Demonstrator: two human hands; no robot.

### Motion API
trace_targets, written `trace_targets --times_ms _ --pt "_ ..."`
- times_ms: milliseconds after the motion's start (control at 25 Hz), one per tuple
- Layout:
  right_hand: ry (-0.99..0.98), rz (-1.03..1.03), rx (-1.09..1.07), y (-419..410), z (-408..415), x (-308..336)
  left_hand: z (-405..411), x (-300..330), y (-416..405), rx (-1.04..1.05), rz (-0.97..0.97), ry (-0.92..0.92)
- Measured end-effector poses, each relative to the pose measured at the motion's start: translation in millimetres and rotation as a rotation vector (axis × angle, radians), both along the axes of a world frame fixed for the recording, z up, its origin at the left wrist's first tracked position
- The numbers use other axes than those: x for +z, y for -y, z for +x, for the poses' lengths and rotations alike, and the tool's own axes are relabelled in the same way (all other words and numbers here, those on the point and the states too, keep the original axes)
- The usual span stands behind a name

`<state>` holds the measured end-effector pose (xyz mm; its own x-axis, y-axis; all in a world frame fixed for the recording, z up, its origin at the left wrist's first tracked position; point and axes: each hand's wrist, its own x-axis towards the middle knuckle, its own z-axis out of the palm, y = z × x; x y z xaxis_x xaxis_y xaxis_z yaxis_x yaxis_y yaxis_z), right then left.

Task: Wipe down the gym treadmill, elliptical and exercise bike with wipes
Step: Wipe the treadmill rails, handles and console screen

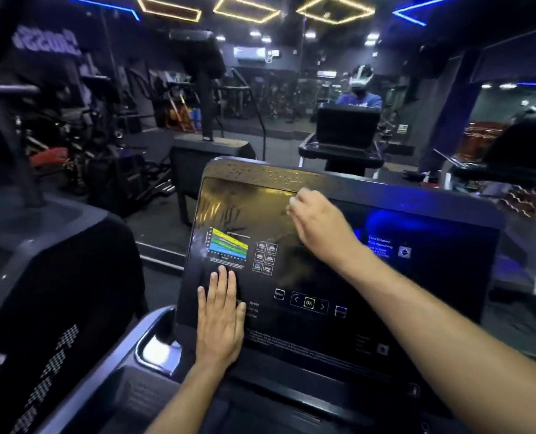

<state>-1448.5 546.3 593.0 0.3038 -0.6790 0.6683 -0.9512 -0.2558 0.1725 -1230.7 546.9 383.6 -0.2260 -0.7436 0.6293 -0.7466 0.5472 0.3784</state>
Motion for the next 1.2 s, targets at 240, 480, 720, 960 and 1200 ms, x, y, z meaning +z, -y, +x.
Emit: trace_targets --times_ms 240,480,720,960,1200 --pt "-0.473 0.268 0.379 -41.5 33.7 -76.5 4.7 -7.1 -4.8 0.024 0.021 0.026" --pt "-0.298 0.024 0.073 16.0 7.1 28.3 2.8 -5.1 -9.7 0.050 0.075 0.032" --pt "-0.357 0.208 0.244 -22.1 22.9 -41.4 -7.2 -12.5 -24.5 0.079 0.161 -0.065" --pt "-0.391 0.187 0.260 -26.2 2.4 -40.3 -3.8 -23.8 -39.8 0.074 0.221 -0.053" --pt "-0.199 0.162 0.155 -37.0 -12.3 -31.7 -20.6 -22.5 -54.4 0.098 0.278 -0.185"
